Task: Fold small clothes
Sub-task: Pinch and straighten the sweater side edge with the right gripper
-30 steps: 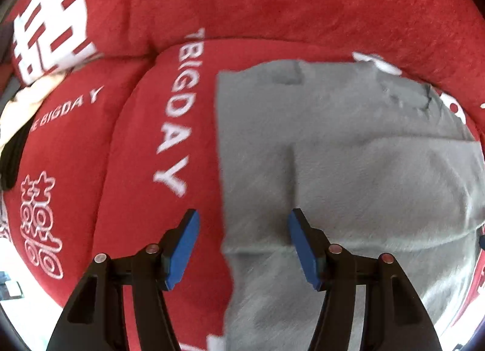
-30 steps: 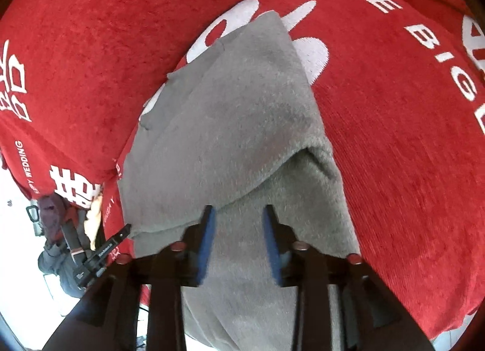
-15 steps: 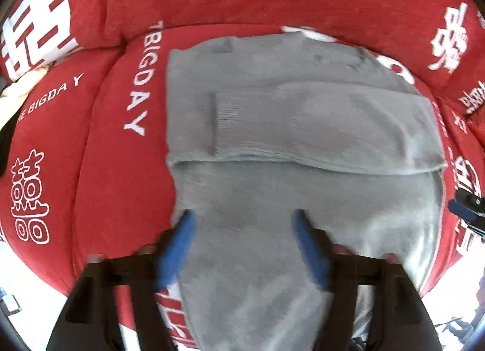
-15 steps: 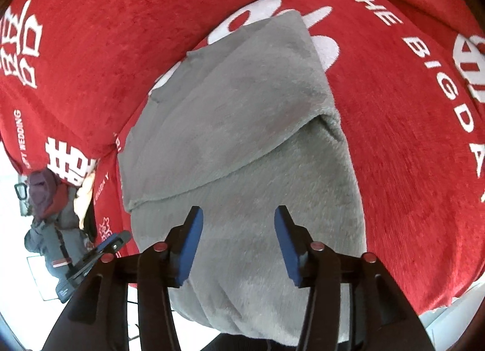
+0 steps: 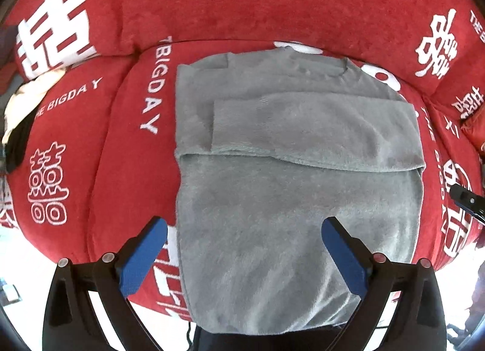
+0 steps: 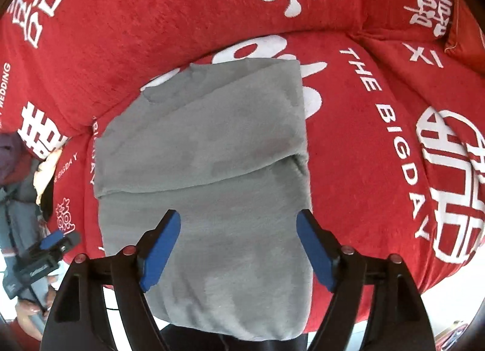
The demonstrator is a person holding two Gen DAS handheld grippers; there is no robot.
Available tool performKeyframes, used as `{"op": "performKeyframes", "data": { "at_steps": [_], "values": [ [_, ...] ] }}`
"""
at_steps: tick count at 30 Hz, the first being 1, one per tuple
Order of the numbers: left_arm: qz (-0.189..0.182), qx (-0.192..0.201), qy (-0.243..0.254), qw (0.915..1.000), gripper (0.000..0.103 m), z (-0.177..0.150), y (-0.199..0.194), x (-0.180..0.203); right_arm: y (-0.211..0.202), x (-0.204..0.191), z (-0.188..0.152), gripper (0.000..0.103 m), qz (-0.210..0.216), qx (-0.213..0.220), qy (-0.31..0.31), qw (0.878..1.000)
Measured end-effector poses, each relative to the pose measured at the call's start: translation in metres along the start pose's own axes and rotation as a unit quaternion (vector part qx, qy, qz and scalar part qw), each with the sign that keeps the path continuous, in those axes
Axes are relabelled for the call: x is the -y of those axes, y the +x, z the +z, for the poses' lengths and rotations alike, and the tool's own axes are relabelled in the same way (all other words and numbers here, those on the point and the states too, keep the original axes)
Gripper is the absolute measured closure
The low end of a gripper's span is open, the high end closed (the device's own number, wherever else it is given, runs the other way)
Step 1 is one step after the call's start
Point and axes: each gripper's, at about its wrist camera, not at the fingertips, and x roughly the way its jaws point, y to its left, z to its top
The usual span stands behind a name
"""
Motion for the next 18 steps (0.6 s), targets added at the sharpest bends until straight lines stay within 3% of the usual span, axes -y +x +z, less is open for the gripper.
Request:
{"op": "performKeyframes", "data": {
  "at_steps": [3, 6, 10, 11, 13, 16, 18],
  "values": [
    [-0.005, -0.002, 0.001, 1.0, 0.001, -0.004, -0.004, -0.003, 0.024, 0.04, 0.024, 0.021, 0.025, -0.007, 0.06, 0.998],
    [-0.006, 0.001, -0.005, 1.0, 0.001, -0.007, -0.004, -0.004, 0.05, 0.084, 0.046, 0.025, 0.071, 0.002, 0.136, 0.988],
    [-0.013, 0.001, -0.017, 0.9998, 0.001, -0.01, 0.007, 0.0, 0.093, 0.121, 0.059, 0.042, 0.144, -0.027, 0.205, 0.968],
    [-0.014, 0.004, -0.018, 0.9997, 0.001, -0.011, 0.01, 0.003, 0.097, 0.125, 0.061, 0.054, 0.16, -0.02, 0.205, 0.965],
    [-0.015, 0.006, -0.018, 0.9997, 0.001, -0.011, 0.017, 0.01, 0.099, 0.127, 0.065, 0.095, 0.176, -0.027, 0.189, 0.966],
    [-0.018, 0.009, -0.029, 0.9994, 0.001, -0.008, 0.025, 0.022, 0.09, 0.118, 0.07, 0.095, 0.159, -0.028, 0.125, 0.979],
    [-0.024, 0.009, -0.033, 0.9991, 0.001, -0.006, 0.028, 0.028, 0.084, 0.11, 0.074, 0.095, 0.12, -0.022, 0.083, 0.989]
  ]
}}
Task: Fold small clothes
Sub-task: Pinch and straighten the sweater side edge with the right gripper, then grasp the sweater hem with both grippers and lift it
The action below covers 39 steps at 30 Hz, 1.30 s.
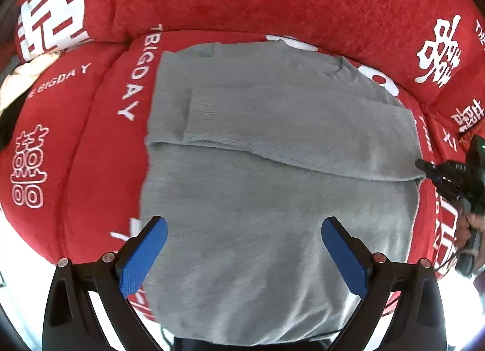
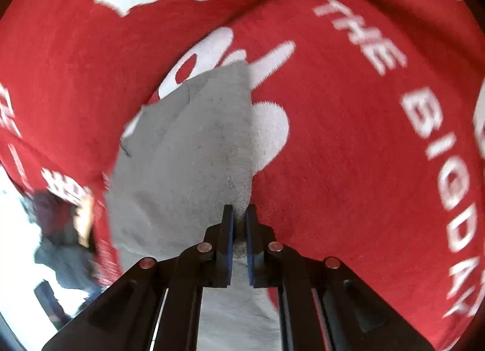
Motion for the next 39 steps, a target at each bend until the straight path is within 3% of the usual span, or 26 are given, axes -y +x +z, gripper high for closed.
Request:
{"op": "performKeyframes", "data": {
  "at_steps": [3, 8, 12, 16, 26, 28, 31, 39],
  "values": [
    [0.0, -0.006, 0.002, 1.0, 0.001, 0.003, 0.006, 0.011, 0.007, 0.0, 0.005, 0.096, -0.045, -0.008, -0.021, 0.999],
    [0.037, -0.002, 0.027, 0.999, 0.001, 0.004, 0.004, 0.026, -0.009, 0.003, 0.002, 0.095, -0.028, 0.005, -0.013, 1.0],
    [0.031, 0.001, 0.027, 0.9992, 0.001, 0.001, 0.0, 0.03, -0.015, -0.01, -0.014, 0.095, -0.013, -0.001, -0.042, 0.999],
    [0.031, -0.009, 0.01, 0.9994, 0.001, -0.001, 0.003, 0.034, 0.011, -0.012, -0.022, 0.095, -0.097, -0.046, -0.081, 0.991],
    [0.056, -0.013, 0.0, 0.9983, 0.001, -0.008, -0.002, 0.046, -0.023, -0.001, -0.047, 0.093, -0.064, -0.05, -0.067, 0.994],
    [0.056, -0.012, -0.006, 0.9983, 0.001, -0.009, -0.004, 0.046, -0.023, -0.008, -0.051, 0.087, -0.058, -0.054, -0.067, 0.995],
    [0.062, -0.013, -0.007, 0.998, 0.001, -0.01, -0.005, 0.049, -0.026, -0.012, -0.056, 0.055, -0.05, -0.057, -0.069, 0.995],
    [0.072, -0.025, -0.001, 0.9971, 0.001, -0.016, -0.002, 0.051, -0.014, -0.026, -0.066, 0.054, -0.031, -0.063, -0.065, 0.995]
  ]
}}
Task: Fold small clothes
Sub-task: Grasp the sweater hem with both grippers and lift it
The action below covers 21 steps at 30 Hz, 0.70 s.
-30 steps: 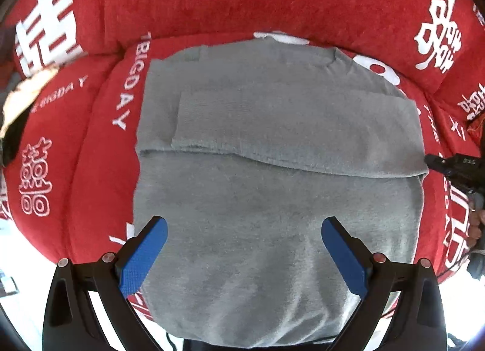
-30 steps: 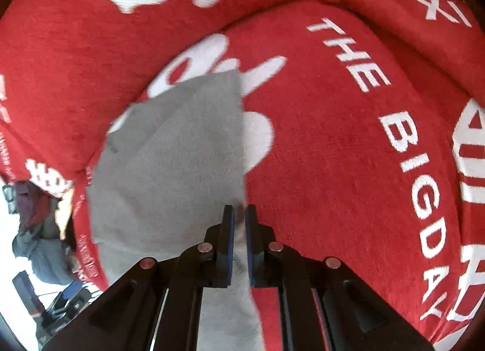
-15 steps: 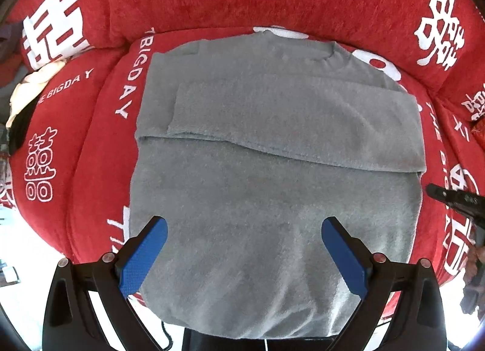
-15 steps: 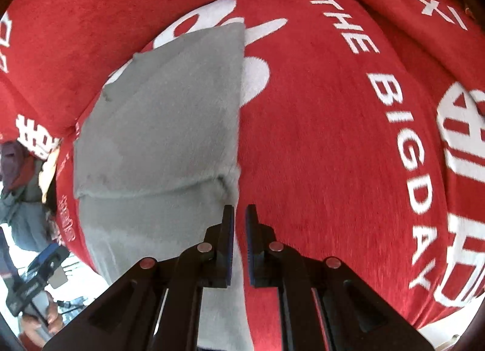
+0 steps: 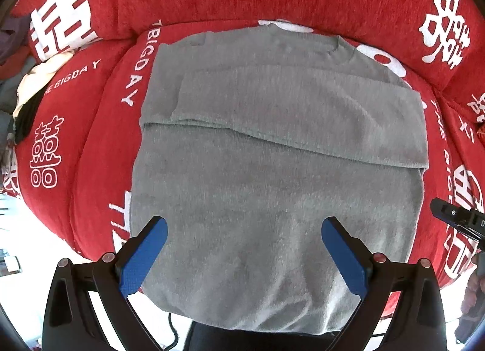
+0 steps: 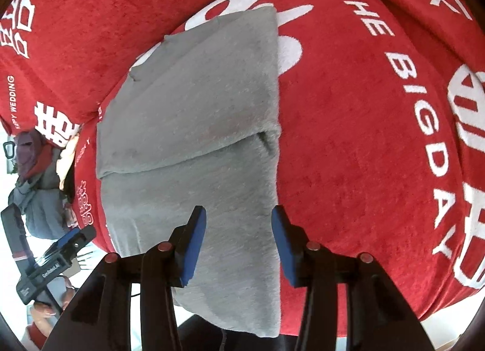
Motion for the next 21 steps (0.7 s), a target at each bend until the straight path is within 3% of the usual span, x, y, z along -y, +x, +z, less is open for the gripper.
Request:
{"op": "performKeyframes", "data": {
  "at_steps": [11, 16, 21],
  "values": [
    [-0.016, -0.008, 0.012, 0.9998, 0.001, -0.02, 0.015, -0.014, 0.012, -0.007, -0.036, 0.052, -0.007, -0.004, 0.009, 1.0],
    [-0.028, -0.019, -0.001, 0.9994, 0.001, -0.047, 0.019, -0.05, 0.021, -0.027, -0.065, 0.052, -0.003, -0.007, 0.003, 1.0],
    [-0.039, -0.012, -0.013, 0.9991, 0.001, -0.075, 0.016, -0.102, 0.032, -0.047, -0.099, 0.052, 0.039, -0.005, 0.009, 0.999]
  ]
}}
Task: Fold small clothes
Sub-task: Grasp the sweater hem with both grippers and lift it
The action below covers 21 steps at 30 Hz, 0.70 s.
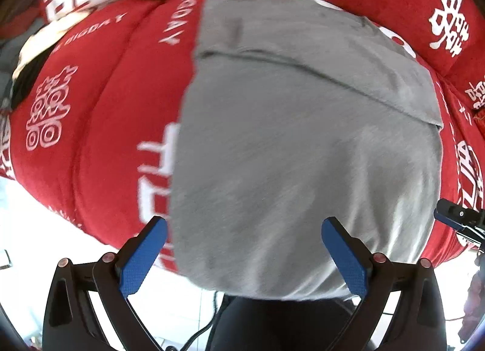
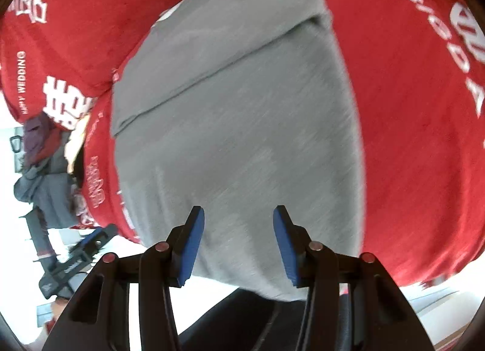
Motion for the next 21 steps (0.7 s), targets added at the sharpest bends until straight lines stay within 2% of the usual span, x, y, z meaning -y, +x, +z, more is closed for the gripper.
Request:
{"op": "performKeyframes", "data": {
  "at_steps": [3, 6, 10, 15, 18, 21],
  "values": [
    [-0.022, 0.002, -0.002, 0.9998, 0.001, -0.017, 0.003, -0.03, 0.005, -0.001, -0.022, 0.047, 0.028, 0.006, 0.006, 1.0],
    [-0.045, -0.011, 0.015, 0.9988, 0.001, -0.034, 0.018, -0.052, 0.008, 0.007, -0.044, 0.046, 0.037, 0.009, 0.006, 0.999],
    [-0.064, -0.035, 0.036, 0.9967, 0.001, -0.058, 0.04, -0.065, 0.016, 0.032, -0.071, 0.045, 0.018, -0.018, 0.005, 1.0],
    [-0.118, -0.061, 0.034, 0.9905, 0.001, -0.081, 0.066, -0.065, 0.032, 0.071, -0.106, 0.045, -0.011, -0.064, 0.002, 0.998],
    [-0.123, -0.066, 0.033, 0.9896, 0.001, -0.088, 0.083, -0.063, 0.047, 0.093, -0.118, 0.045, -0.024, -0.082, -0.006, 0.996],
    [-0.13, -0.063, 0.019, 0.9893, 0.001, -0.095, 0.095, -0.067, 0.06, 0.105, -0.122, 0.045, -0.02, -0.087, -0.022, 0.996]
  ]
}}
